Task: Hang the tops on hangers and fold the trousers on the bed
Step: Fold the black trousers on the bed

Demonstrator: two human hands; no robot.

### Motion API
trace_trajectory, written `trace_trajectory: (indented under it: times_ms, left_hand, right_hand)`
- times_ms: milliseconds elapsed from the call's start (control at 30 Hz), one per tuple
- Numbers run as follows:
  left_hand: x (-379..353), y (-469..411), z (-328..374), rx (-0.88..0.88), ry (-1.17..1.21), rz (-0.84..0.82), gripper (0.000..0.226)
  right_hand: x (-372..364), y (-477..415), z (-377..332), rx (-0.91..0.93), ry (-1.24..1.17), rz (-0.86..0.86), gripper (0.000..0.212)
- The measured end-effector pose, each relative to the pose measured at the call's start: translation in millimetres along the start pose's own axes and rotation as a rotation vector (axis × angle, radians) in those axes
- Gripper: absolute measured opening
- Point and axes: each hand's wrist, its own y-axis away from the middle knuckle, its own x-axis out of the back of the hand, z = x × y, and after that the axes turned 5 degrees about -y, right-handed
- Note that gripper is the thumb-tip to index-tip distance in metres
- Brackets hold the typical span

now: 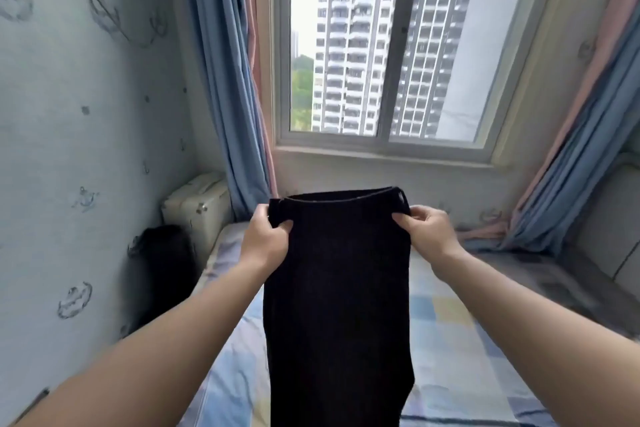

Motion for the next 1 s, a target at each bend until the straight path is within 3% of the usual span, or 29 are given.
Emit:
trace_trajectory:
  times_ms: [233, 467, 567, 633, 733, 1000]
  left_hand:
    - [-86.2, -140.4, -248.7, 0.373, -0.242, -0.066, 0.008]
    - [-171.6, -256.4, -440.2, 0.453, -0.239, -0.023, 0.007]
    - [-192.2, -283.4, -499.9, 0.461, -0.215, -0.024, 0.029]
    - [-202.9, -284.1, -534.5, 0.470, -0.250, -0.092, 0.049]
    - [-209.6, -259.8, -576.3, 0.431, -0.312, -0.234, 0.059]
    - [-190.1, -129.5, -602.6, 0.374, -0.322, -0.475, 0.059]
  right_hand:
    - [-128.2, -127.3, 227.6, -0.333, 0.215, -0.135, 0.017]
    - [-242.4, -233.3, 428.8, -0.443, 0.166, -0.068, 0.017]
    - [-274.6, -260.6, 483.2, -0.462, 0.131, -0.101, 0.010]
    - [-290.6, -266.1, 516.8, -0.463, 0.177, -0.144, 0.032]
    - [-303.8, -244.0, 548.2, -0.490, 0.232, -0.212, 0.055]
    - [-282.0, -121.0, 567.2, -0.548, 0.333, -0.416, 0.060]
